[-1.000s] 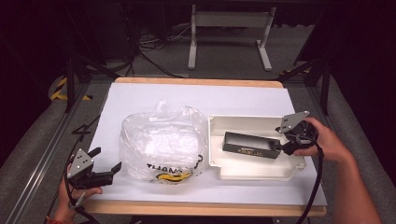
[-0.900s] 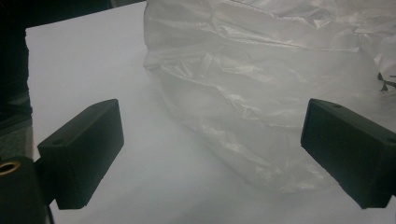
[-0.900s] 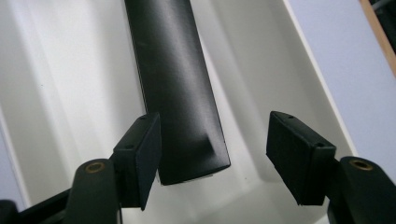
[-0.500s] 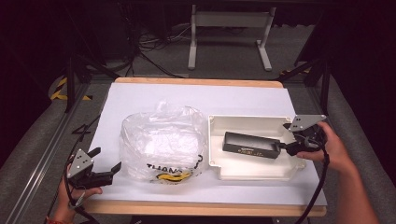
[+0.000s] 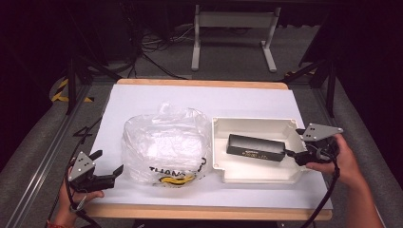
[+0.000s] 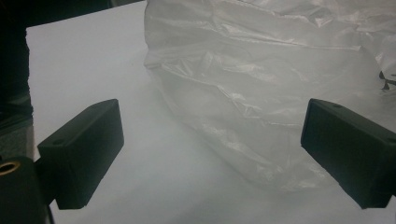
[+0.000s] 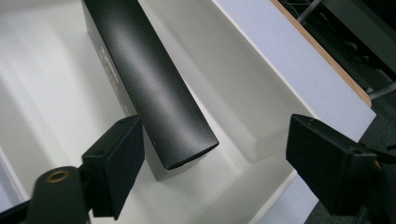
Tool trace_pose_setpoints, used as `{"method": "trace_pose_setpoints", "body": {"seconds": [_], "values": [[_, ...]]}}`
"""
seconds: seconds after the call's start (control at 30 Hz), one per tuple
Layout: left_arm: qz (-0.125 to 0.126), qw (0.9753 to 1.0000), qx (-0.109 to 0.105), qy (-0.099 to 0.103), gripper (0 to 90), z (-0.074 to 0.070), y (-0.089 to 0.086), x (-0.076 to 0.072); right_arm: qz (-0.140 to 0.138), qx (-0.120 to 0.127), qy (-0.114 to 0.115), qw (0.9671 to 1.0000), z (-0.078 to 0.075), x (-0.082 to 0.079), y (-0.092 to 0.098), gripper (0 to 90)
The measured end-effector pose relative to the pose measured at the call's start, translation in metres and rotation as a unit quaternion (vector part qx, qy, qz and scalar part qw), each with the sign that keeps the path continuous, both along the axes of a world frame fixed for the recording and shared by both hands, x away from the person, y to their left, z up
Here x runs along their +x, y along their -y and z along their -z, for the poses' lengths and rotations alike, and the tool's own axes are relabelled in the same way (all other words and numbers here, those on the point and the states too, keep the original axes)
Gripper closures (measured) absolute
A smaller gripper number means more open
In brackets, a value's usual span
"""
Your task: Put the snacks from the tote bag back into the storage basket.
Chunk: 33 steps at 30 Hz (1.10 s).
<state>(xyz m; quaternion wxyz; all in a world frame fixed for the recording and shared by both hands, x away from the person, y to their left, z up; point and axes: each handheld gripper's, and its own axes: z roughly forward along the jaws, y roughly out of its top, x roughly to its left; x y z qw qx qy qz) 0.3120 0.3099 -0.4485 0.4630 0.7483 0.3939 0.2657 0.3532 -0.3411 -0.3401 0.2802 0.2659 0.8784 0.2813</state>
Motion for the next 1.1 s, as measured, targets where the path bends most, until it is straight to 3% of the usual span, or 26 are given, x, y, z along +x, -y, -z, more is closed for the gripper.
{"method": "trace_pose_setpoints", "body": {"seconds": [0.57, 0.63, 1.1], "values": [[0.000, 1.0000, 0.000, -0.001, 6.8, 0.000, 0.000, 0.000, 0.067, 0.044, 0.036, 0.9962, 0.011, -0.024, 0.016, 10.4], [0.000, 1.0000, 0.000, -0.001, 6.8, 0.000, 0.000, 0.000, 0.072, 0.066, 0.035, 0.9946, 0.015, -0.029, 0.020, 10.4], [0.001, 1.0000, 0.001, -0.002, 6.8, 0.000, 0.001, 0.002, 0.109, 0.105, 0.056, 0.9870, 0.036, -0.047, 0.028, 8.0]]}}
